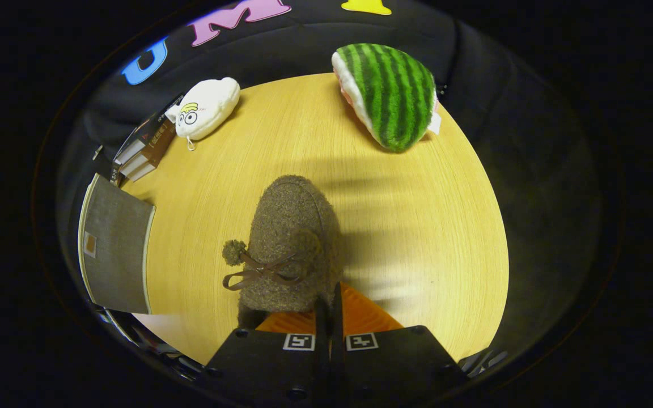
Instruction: Open the storage box then place both shoes into the box .Put the left shoe in first, then the right shoe, with the right side of both shoes facing outward in a uniform manner.
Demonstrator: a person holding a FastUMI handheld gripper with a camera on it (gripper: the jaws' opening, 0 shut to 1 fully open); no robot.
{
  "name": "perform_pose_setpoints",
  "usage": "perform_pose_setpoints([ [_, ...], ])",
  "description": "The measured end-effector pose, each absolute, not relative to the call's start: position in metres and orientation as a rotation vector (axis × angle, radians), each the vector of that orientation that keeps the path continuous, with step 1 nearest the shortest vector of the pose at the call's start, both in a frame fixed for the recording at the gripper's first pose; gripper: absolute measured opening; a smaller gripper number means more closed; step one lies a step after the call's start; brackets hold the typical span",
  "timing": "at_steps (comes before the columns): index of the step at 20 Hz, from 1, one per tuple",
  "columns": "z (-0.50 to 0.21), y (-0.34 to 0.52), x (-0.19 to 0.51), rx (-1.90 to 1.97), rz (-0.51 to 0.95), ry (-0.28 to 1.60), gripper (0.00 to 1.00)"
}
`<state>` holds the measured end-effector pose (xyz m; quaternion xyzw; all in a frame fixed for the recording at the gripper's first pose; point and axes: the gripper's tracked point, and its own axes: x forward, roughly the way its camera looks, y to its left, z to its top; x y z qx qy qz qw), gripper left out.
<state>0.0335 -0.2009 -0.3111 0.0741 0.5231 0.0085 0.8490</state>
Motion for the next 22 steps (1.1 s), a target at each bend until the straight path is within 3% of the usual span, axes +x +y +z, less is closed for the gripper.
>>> perform_pose_setpoints([
  [11,-0.205,-0.114,0.013,0.315,-0.057,1.011,0.05],
  [22,-0.078,0.044,0.014,0.412,0.061,0.843,0.05],
])
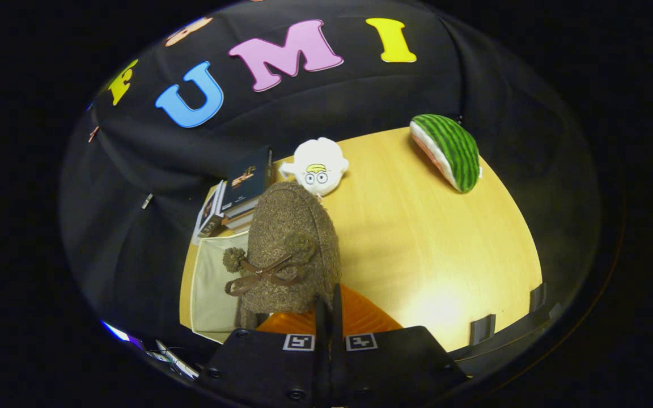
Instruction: Open the storage box then place both shoes into the box .Put the left shoe in first, then the right shoe, with the right side of both shoes facing outward in a uniform manner.
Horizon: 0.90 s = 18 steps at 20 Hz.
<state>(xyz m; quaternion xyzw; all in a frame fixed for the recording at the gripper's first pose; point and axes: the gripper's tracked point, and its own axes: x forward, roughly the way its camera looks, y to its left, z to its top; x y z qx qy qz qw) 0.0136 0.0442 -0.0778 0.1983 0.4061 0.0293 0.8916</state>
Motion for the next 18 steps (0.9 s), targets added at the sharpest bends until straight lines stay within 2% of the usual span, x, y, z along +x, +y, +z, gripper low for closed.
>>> perform_pose_setpoints([
  [8,-0.068,0.15,0.035,0.458,0.17,0.835,0.05],
  [18,-0.104,0.195,0.03,0.435,0.151,0.942,0.05],
])
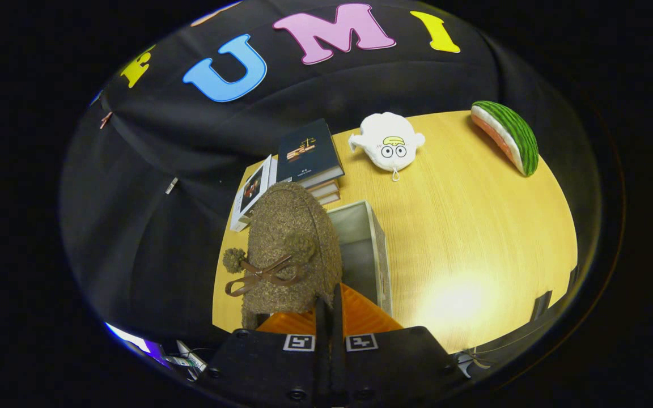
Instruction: Open the storage box then place both shoes into the box .Put the left shoe in first, then the right shoe, with the right side of both shoes facing outward in a uniform manner.
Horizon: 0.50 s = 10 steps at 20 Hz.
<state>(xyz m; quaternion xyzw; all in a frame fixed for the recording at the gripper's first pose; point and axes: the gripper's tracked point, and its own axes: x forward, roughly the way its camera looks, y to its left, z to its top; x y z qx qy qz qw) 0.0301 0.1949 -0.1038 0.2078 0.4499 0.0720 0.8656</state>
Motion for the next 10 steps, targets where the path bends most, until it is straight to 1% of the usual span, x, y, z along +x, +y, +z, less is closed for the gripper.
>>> perform_pose_setpoints([
  [8,-0.139,0.203,0.035,0.399,0.11,0.998,0.06],
  [9,-0.139,0.205,0.036,0.401,0.115,0.997,0.08],
  [10,-0.136,0.207,0.036,0.41,0.124,0.996,0.15],
])
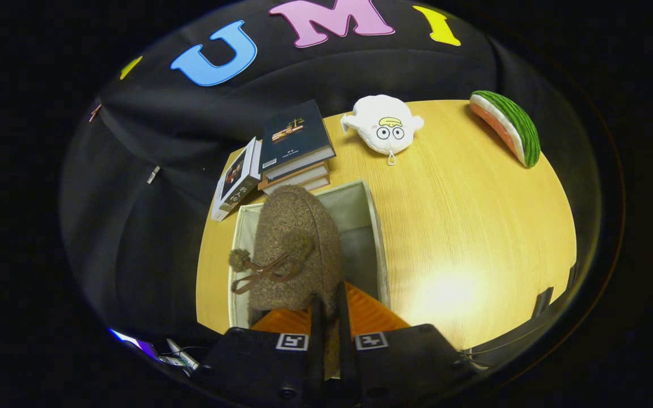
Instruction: Open the storage box then place both shoes into the box .Put the left shoe in first, then the right shoe, with the right side of both shoes facing outward in a uniform manner.
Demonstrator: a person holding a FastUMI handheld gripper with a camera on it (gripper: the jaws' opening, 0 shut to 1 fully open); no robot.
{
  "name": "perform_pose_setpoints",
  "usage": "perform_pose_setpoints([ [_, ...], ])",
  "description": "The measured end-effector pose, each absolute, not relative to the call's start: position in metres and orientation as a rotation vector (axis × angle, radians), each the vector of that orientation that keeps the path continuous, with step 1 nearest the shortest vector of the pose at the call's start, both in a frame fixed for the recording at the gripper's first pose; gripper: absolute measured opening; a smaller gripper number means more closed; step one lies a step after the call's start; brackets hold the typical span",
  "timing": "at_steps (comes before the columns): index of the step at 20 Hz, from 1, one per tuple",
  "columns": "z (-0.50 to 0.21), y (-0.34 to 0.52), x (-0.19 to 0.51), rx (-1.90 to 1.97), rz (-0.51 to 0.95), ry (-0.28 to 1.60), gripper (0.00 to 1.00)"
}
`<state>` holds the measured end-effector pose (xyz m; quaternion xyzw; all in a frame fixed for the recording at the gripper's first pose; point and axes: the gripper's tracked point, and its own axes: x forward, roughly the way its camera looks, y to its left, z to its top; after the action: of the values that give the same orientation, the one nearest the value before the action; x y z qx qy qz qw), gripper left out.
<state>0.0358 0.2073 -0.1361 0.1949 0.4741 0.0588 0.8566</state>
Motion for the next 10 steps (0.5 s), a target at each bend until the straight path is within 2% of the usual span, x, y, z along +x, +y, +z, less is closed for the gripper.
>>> perform_pose_setpoints([
  [1,-0.132,0.212,0.036,0.425,0.142,0.991,0.21],
  [4,-0.107,0.222,0.043,0.48,0.197,0.918,0.98],
  [10,-0.057,0.186,0.069,0.414,0.206,0.72,0.98],
])
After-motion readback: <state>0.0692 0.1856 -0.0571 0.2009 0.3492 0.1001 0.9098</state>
